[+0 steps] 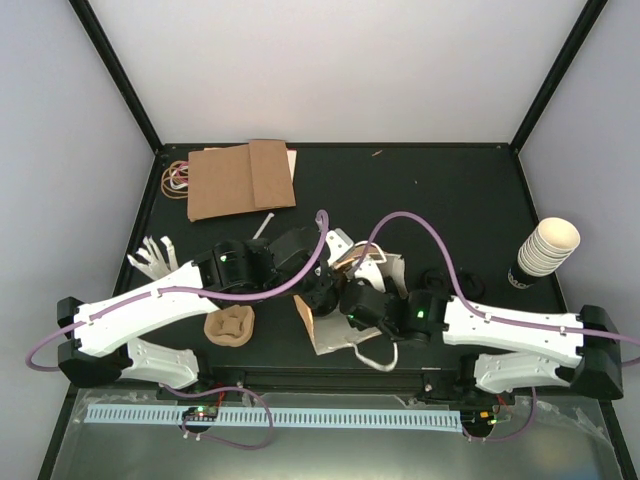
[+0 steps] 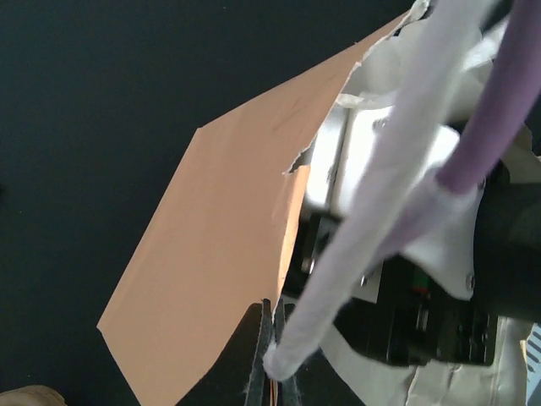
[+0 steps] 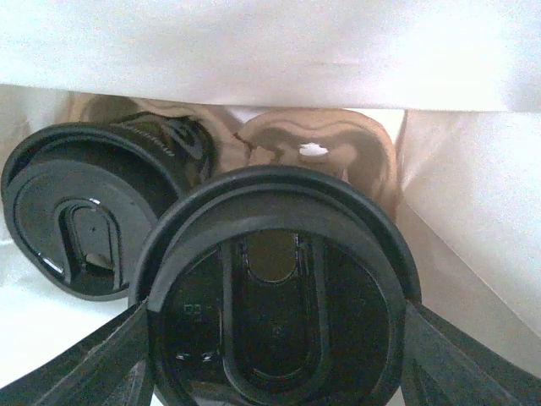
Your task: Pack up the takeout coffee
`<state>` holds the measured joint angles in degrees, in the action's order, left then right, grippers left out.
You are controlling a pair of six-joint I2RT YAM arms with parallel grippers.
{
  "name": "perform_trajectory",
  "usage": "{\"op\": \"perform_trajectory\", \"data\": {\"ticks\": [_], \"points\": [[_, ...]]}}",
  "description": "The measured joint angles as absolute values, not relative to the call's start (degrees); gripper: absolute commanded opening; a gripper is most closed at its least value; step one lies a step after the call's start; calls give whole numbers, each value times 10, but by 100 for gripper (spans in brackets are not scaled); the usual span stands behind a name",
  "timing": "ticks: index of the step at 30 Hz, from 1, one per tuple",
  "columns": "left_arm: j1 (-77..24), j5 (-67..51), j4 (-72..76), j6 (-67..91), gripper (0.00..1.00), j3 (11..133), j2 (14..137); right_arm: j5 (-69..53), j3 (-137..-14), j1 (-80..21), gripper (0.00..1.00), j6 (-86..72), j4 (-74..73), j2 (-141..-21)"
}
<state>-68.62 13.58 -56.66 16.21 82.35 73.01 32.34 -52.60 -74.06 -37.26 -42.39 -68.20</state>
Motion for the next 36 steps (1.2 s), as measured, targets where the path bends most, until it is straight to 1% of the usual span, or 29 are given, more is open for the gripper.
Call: {"op": "perform_trajectory", "data": {"ticks": [5,11,21,28,32,34,35,36], "points": [[-686,128,-556,162,1,823,730,318,-494,-717,40,-387,-413,-635],[-686,119,-554,162,2,823,730,318,-492,-713,39,-387,-407,-639],[-686,93,-548,162,5,816,730,319,-407,-714,37,-362,-315,-597],[-686,72,-534,162,5,797,725,315,-383,-714,37,-344,-262,-602],[-686,67,-534,163,10,794,724,313,-384,-714,37,-336,-248,-612],[-686,60,-526,163,15,794,724,312,-383,-714,37,-333,-244,-612],[-686,57,-522,164,19,794,723,311,-383,-714,37,-331,-243,-612],[-686,55,-517,164,28,794,721,310,-382,-714,37,-329,-241,-612]]}}
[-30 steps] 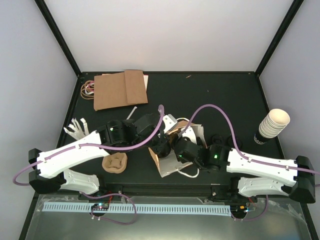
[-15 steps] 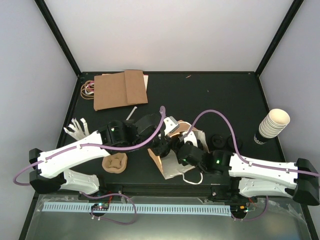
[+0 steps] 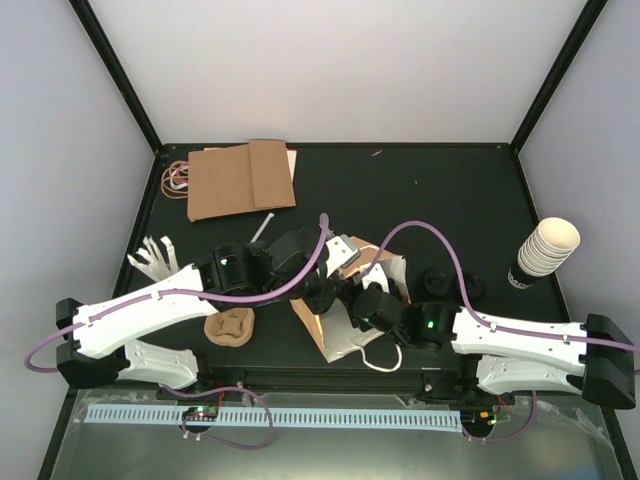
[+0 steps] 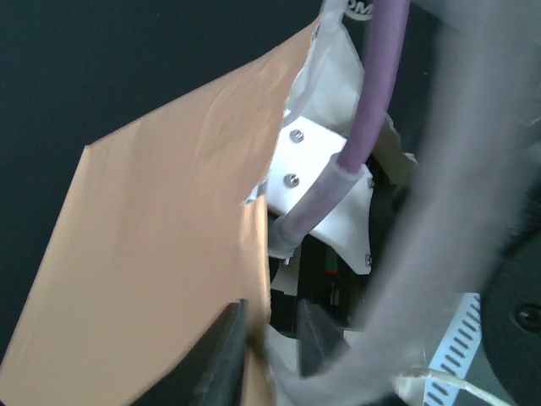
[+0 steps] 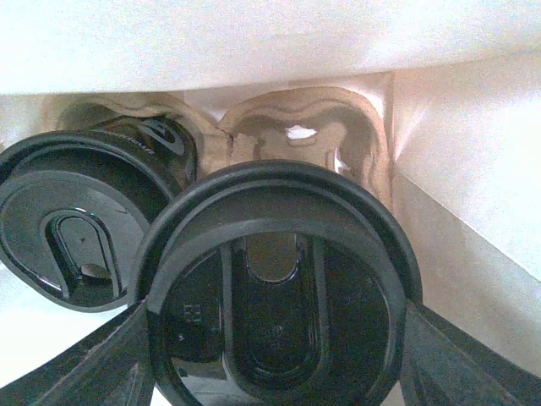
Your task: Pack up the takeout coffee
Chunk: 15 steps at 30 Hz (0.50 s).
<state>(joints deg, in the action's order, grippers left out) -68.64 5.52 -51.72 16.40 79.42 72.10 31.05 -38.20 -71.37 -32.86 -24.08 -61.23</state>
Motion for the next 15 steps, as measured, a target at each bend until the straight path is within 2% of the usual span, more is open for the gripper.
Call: {"op": "perform_trajectory", "data": {"ticks": [3,6,7,10,15], "points": [[-686,52,-507,164,73,794,713,309,-381,-714,37,-324,-236,-612],[-685,50,-501,168,94,794,695,309,-381,-714,37,-320,-233,-614],[-682,51,-499,168,98,794,687,309,-381,-714,37,-319,-231,-615],[-661,50,-499,181,99,794,652,309,-381,-714,37,-317,-229,-616],[-545,36,-505,205,99,788,615,309,-381,-714,37,-311,-226,-616]]}}
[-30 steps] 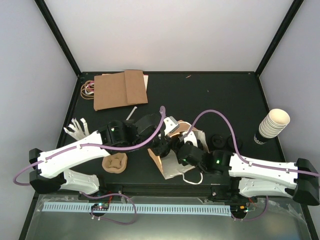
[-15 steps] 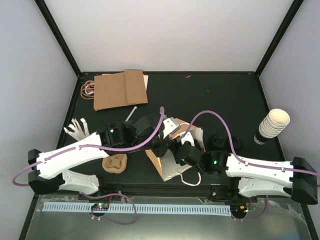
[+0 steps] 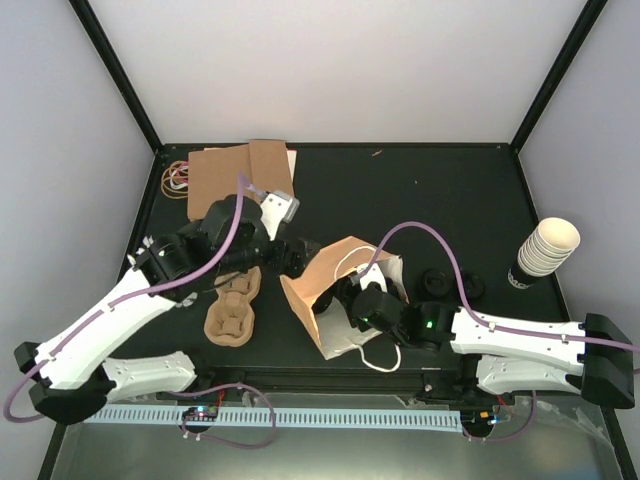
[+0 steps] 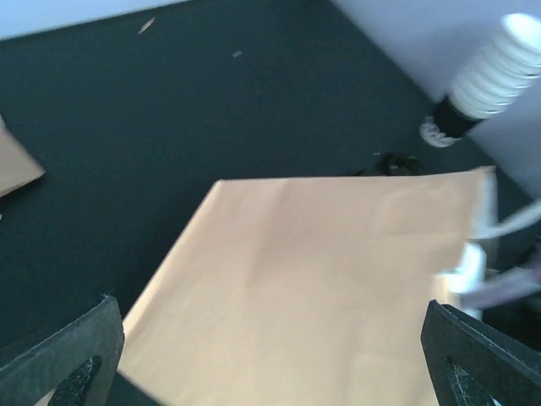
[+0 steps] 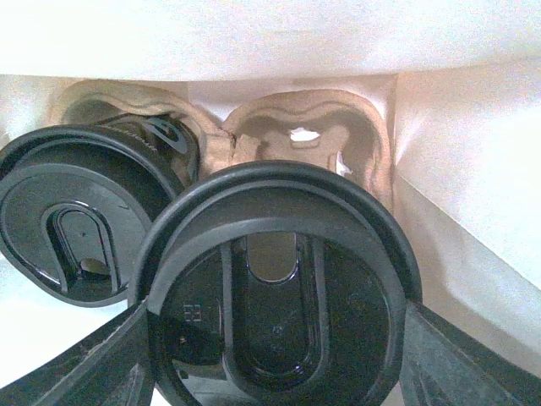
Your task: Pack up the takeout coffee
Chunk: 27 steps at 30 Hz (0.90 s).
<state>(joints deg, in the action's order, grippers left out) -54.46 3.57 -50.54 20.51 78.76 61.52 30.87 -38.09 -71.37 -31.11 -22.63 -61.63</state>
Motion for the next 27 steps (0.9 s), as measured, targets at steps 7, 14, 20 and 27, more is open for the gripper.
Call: {"op": "perform_trajectory", "data": {"ticks": [7,14,20,27], "points": [[-396,-50,-501,189,99,735,673,318,-377,-724,36,-299,-220,-616],[-303,-105,-504,154,98,778,818,345,-371,-745,36,-290,-214,-617],[-283,-157,-533,119,91,890,965,388,-363,-766,36,-286,-210,-619],[-282,-198,-570,91,88,980,1088,430,-354,-769,36,-268,-195,-633]]}}
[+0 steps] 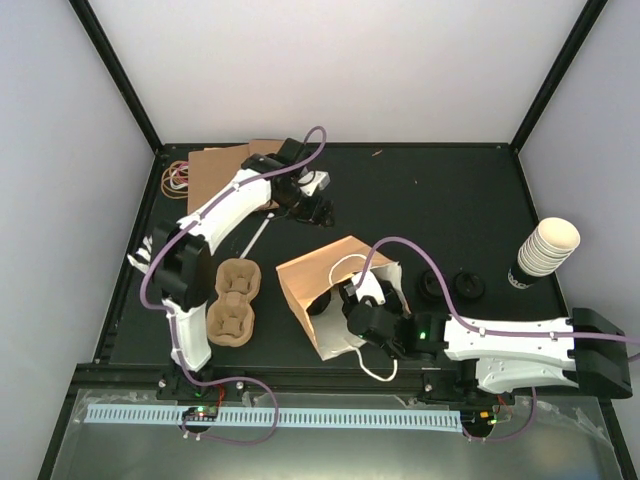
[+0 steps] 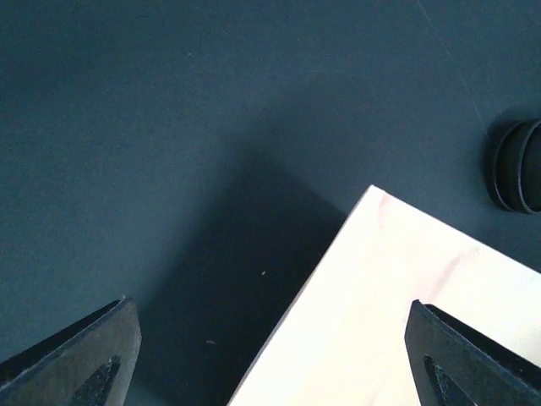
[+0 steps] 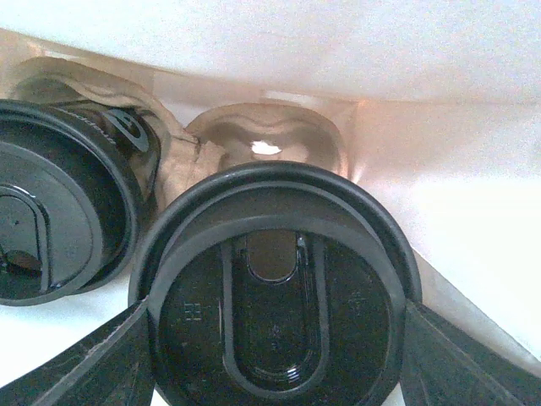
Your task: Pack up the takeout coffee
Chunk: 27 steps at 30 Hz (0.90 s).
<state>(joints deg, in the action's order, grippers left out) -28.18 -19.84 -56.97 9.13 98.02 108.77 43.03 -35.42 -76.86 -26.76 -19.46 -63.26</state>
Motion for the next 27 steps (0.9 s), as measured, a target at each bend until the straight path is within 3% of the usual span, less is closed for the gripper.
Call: {"op": "perform_trajectory", "data": {"ticks": [7,13,17,27], "points": [[-280,-211,-592,78,85,1004,1131,451,-342,-769,35,-234,-155,-641],[-267,-239,-578,75,72,968,1125,451,-329,-769,35,-211,-128,-641],[-262,-263,-575,72,68,945,1125,451,-325,-769,36,-199,-110,-641],[-260,-311,-564,59,67,933,1138,454,-321,-769,36,-168,-66,-662]]}}
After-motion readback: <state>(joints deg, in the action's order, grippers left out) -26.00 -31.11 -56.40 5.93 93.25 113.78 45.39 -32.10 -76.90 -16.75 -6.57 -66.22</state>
